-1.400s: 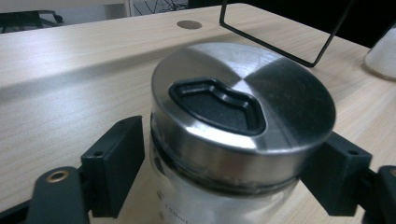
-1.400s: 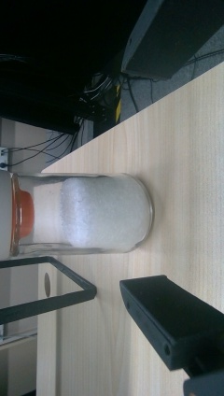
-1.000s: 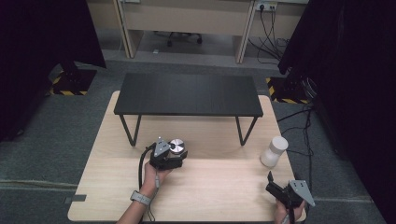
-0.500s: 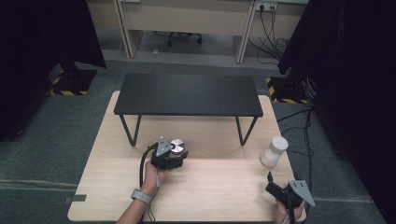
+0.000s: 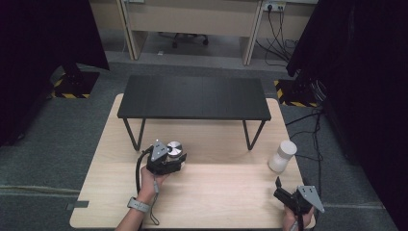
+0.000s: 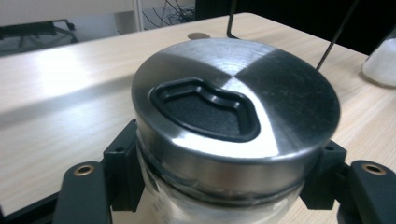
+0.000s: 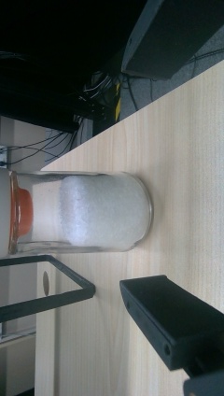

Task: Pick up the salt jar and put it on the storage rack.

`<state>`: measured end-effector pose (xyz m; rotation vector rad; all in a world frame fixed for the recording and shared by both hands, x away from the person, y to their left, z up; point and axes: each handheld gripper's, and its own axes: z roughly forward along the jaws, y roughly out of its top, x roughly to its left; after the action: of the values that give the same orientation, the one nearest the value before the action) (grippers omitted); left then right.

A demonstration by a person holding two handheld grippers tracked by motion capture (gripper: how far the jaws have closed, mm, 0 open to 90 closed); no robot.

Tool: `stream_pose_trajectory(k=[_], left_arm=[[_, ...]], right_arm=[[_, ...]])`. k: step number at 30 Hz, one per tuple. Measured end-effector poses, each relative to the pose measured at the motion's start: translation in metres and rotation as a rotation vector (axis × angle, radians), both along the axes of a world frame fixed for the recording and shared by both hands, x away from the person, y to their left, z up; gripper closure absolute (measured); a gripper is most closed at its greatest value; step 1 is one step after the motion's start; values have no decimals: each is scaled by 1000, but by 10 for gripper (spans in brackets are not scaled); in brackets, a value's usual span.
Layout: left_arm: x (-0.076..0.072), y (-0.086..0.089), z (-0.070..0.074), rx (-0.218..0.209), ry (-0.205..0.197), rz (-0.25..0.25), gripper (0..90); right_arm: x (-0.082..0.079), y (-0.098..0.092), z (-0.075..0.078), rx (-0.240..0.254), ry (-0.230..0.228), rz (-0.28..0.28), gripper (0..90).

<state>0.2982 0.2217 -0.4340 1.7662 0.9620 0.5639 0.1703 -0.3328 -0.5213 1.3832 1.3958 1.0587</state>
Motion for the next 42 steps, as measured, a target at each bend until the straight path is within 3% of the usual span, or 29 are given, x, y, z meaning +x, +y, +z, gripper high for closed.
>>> stream_pose_trajectory(k=[6, 14, 17, 22, 37, 42], left_arm=[[-8, 11, 16, 7, 1, 52, 312], [-16, 27, 36, -13, 6, 99, 313], [-16, 40, 42, -64, 11, 78, 313], [-21, 44, 57, -39, -14, 90, 313], [-27, 55, 91, -33, -38, 160, 313], [-24, 57, 105, -50, -45, 177, 313]], right_arm=[[0, 0, 0, 0, -3, 0, 2], [0, 0, 0, 3, 1, -3, 2], [0, 0, 0, 2, 1, -4, 2], [0, 0, 0, 10, -1, -9, 2], [0, 1, 0, -6, -1, -1, 2], [0, 1, -1, -7, -2, 1, 2]])
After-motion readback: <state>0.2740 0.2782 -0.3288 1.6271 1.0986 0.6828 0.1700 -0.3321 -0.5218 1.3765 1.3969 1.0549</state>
